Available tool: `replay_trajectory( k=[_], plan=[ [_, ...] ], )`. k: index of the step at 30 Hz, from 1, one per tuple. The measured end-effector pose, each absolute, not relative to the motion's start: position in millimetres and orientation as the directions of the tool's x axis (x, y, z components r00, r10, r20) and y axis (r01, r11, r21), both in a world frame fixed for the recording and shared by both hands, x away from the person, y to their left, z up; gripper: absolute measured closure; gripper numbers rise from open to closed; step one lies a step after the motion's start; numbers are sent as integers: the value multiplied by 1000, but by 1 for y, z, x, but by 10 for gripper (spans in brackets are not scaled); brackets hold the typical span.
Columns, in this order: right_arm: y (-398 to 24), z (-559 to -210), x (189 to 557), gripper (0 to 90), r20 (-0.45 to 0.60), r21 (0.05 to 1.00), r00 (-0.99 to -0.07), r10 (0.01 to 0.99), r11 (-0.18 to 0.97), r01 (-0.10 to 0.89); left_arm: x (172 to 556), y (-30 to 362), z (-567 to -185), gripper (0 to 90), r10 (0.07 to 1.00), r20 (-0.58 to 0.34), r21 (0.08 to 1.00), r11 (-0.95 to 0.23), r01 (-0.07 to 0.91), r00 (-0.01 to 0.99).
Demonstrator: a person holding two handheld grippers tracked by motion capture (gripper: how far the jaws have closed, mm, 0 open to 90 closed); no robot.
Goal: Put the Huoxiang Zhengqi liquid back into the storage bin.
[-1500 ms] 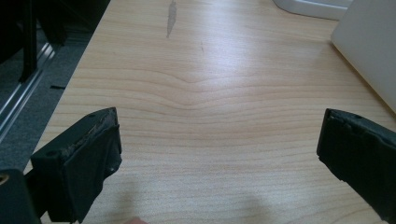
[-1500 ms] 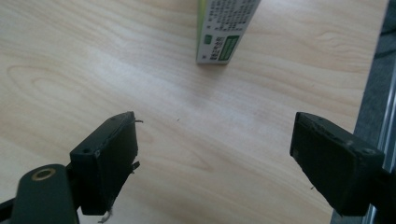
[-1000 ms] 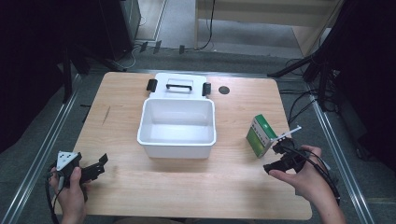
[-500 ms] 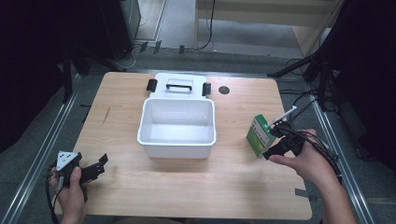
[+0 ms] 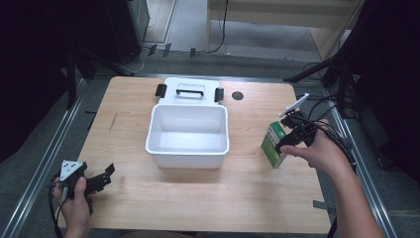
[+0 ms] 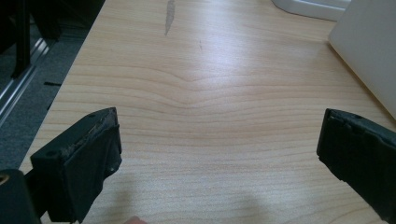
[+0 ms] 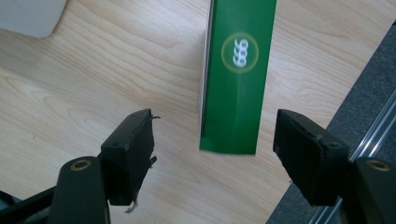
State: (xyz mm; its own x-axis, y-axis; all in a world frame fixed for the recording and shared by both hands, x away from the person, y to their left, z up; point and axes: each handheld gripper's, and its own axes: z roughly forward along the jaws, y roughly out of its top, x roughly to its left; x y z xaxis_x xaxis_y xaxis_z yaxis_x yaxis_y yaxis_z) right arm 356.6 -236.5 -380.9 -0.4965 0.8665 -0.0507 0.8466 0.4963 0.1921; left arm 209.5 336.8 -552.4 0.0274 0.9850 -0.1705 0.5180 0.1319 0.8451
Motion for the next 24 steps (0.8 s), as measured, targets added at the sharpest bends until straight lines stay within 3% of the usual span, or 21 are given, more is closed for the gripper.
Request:
replay_trajectory(
  k=[9, 17, 24],
  plan=[
    [-224, -381, 378, 361, -117, 156, -486, 866, 499, 852, 210, 337, -552, 7, 984, -174, 844, 133, 520, 30],
    [-219, -384, 391, 479, -84, 116, -475, 876, 481, 869, 210, 337, -552, 6, 984, -175, 843, 132, 522, 34],
    [-216, -391, 396, 494, -91, 82, -484, 870, 491, 867, 210, 337, -553, 6, 984, -175, 842, 132, 524, 34]
  ],
)
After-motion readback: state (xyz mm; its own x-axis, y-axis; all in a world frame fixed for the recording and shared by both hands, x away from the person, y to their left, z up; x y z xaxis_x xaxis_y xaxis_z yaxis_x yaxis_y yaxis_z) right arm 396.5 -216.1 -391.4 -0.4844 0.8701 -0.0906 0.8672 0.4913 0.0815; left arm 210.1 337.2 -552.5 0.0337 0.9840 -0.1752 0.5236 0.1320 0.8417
